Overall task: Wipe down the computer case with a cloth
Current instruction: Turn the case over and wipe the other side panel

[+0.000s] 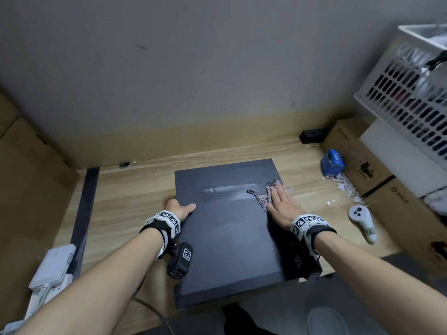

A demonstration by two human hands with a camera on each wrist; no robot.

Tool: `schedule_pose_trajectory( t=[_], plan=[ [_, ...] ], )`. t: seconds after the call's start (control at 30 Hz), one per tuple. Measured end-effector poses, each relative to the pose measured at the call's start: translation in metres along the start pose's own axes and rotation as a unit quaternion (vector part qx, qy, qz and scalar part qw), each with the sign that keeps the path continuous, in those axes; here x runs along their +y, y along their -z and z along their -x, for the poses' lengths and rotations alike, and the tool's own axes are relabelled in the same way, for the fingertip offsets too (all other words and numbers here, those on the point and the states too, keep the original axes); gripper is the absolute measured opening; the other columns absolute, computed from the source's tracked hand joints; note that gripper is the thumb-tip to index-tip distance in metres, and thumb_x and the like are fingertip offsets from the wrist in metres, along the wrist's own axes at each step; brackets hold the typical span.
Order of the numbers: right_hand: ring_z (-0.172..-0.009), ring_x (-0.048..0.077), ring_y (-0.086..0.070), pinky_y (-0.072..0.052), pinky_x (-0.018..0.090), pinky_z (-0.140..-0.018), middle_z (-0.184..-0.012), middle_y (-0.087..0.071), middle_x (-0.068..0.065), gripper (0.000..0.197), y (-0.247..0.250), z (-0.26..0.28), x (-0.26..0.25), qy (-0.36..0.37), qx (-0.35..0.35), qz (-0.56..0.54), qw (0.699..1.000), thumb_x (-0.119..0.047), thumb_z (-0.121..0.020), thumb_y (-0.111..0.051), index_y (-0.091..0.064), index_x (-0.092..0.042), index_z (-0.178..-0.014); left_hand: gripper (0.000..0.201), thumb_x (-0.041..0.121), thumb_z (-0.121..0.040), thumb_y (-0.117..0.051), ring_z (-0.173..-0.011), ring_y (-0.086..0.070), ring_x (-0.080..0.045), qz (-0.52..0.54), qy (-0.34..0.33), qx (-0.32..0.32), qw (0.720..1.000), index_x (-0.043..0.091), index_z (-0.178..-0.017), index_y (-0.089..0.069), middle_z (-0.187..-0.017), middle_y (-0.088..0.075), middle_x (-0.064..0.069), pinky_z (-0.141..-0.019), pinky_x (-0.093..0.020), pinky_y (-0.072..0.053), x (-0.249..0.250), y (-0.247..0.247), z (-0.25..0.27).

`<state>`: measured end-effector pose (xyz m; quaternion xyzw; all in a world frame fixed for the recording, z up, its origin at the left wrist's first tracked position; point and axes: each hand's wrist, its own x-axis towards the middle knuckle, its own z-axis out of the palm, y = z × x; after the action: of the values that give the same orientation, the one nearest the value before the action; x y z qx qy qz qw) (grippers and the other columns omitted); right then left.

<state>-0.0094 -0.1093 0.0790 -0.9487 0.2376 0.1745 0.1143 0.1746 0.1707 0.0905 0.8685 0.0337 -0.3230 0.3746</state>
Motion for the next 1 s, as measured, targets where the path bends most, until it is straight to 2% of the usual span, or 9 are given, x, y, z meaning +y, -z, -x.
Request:
schedule_pose_trajectory(
  t=[0.17,0.27,0.43,0.5,0.57,0.63,0.73,0.83,1.0],
  plan=[
    [-0.151,0.031,0.015,0.009,0.035,-0.12,-0.162,0.018,0.02,0.069,0.01,-0.008,-0.011,-0.011,-0.035,0.003,0.999,-0.04,-0.105,-0.026,0.003,-0.005,-0.157,0.035,0.023,-0.078,-0.08,-0.092,-0.063,-0.027,0.002,0.011,-0.035,0.999,0.008,-0.099,-0.057,-0.105,-0.065,-0.01,-0.085,-0.034,-0.052,-0.003,0.008,-0.006],
    [-0.151,0.03,0.016,0.009,0.038,-0.12,-0.162,0.02,0.017,0.071,0.018,-0.022,-0.027,-0.025,-0.04,-0.002,0.999,-0.044,-0.104,-0.024,0.005,-0.006,-0.157,0.044,0.028,-0.072,-0.084,-0.092,-0.066,-0.029,-0.004,0.022,-0.046,0.999,0.006,-0.099,-0.057,-0.104,-0.068,-0.011,-0.081,-0.034,-0.054,-0.009,0.013,-0.014],
    [-0.15,0.029,0.018,0.002,0.045,-0.124,-0.161,0.024,0.015,0.072,0.019,-0.045,-0.09,0.038,-0.05,-0.014,0.998,-0.045,-0.104,-0.022,0.008,-0.007,-0.156,0.027,0.02,-0.08,-0.078,-0.056,-0.05,-0.015,-0.002,0.034,-0.063,0.997,0.008,-0.084,-0.055,-0.074,-0.056,-0.003,-0.046,-0.022,-0.038,-0.019,0.018,-0.008],
    [-0.151,0.028,0.018,-0.001,0.047,-0.124,-0.162,0.023,0.014,0.071,0.012,-0.05,-0.122,0.069,-0.045,-0.003,0.997,-0.046,-0.103,-0.022,0.007,-0.009,-0.157,0.024,0.019,-0.081,-0.077,-0.066,-0.056,-0.018,-0.005,0.033,-0.062,0.998,0.007,-0.087,-0.058,-0.083,-0.06,-0.006,-0.055,-0.024,-0.04,-0.025,0.022,-0.005],
    [-0.151,0.028,0.016,-0.002,0.046,-0.124,-0.162,0.021,0.013,0.071,0.007,-0.049,-0.153,0.1,-0.04,0.009,0.994,-0.046,-0.103,-0.021,0.006,-0.009,-0.157,0.043,0.021,-0.08,-0.078,-0.087,-0.061,-0.024,0.007,0.043,-0.057,0.997,0.004,-0.114,-0.058,-0.11,-0.065,-0.014,-0.065,-0.026,-0.042,-0.034,0.027,-0.004],
    [-0.151,0.028,0.015,0.001,0.045,-0.124,-0.163,0.018,0.013,0.069,0.002,-0.045,-0.18,0.131,-0.036,0.02,0.991,-0.046,-0.104,-0.02,0.004,-0.009,-0.157,0.058,0.023,-0.08,-0.079,-0.089,-0.059,-0.022,0.013,0.055,-0.05,0.997,0.005,-0.128,-0.052,-0.12,-0.063,-0.016,-0.061,-0.026,-0.043,-0.044,0.034,0.0],
    [-0.152,0.028,0.013,0.001,0.045,-0.124,-0.163,0.017,0.013,0.068,-0.004,-0.035,-0.213,0.176,-0.034,0.047,0.983,-0.046,-0.104,-0.019,0.004,-0.009,-0.157,0.044,0.025,-0.081,-0.078,-0.097,-0.061,-0.02,0.018,0.063,-0.046,0.997,0.013,-0.117,-0.055,-0.113,-0.063,-0.008,-0.066,-0.025,-0.046,-0.06,0.046,0.006],
    [-0.152,0.028,0.011,-0.001,0.045,-0.124,-0.164,0.015,0.013,0.068,-0.013,-0.025,-0.228,0.211,-0.031,0.071,0.974,-0.046,-0.104,-0.018,0.003,-0.009,-0.157,0.028,0.02,-0.082,-0.076,-0.086,-0.053,-0.02,0.027,0.062,-0.038,0.997,0.018,-0.098,-0.053,-0.096,-0.058,-0.007,-0.069,-0.026,-0.043,-0.073,0.057,0.014],
    [-0.152,0.025,0.01,0.011,0.035,-0.121,-0.165,0.01,0.012,0.065,-0.013,-0.002,-0.208,0.255,0.002,0.109,0.961,-0.043,-0.106,-0.019,0.0,-0.008,-0.157,0.041,0.016,-0.083,-0.075,-0.085,-0.053,-0.02,0.032,0.049,-0.033,0.998,0.01,-0.118,-0.054,-0.096,-0.057,-0.007,-0.062,-0.026,-0.04,-0.084,0.068,0.027]
  ],
)
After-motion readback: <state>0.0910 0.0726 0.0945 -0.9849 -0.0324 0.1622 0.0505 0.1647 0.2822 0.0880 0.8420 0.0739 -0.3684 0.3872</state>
